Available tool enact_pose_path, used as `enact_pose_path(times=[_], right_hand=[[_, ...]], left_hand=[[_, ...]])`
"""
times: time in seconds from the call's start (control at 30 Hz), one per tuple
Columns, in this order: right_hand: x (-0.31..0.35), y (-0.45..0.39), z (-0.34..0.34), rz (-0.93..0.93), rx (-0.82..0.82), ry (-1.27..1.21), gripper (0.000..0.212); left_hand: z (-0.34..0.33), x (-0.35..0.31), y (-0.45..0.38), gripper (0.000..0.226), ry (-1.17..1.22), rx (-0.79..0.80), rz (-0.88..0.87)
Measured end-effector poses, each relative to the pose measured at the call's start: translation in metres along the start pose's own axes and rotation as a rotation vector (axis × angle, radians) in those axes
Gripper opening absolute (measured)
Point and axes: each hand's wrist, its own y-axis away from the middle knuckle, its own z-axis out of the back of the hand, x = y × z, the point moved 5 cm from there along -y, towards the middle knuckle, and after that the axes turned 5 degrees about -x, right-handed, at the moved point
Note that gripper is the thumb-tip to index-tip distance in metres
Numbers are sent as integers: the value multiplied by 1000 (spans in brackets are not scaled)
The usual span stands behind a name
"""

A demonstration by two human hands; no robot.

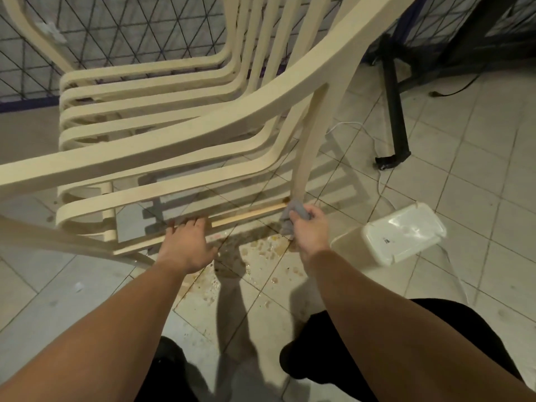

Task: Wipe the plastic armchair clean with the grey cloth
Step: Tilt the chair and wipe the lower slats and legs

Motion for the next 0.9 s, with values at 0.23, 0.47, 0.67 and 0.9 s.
enact_pose_path(times=[0.23,0.47,0.67,0.9], right_hand=[[35,42,-34,1010,111,908,38],[12,28,-73,851,316,1196,70],[14,43,-88,997,293,967,49],[-24,85,-99,1214,590,1036,57]], left_hand=[[7,25,9,76,43,-69,48],[5,34,17,81,-7,9,39],[8,39,15,80,2,20,29],[11,37,18,79,0,33,31]])
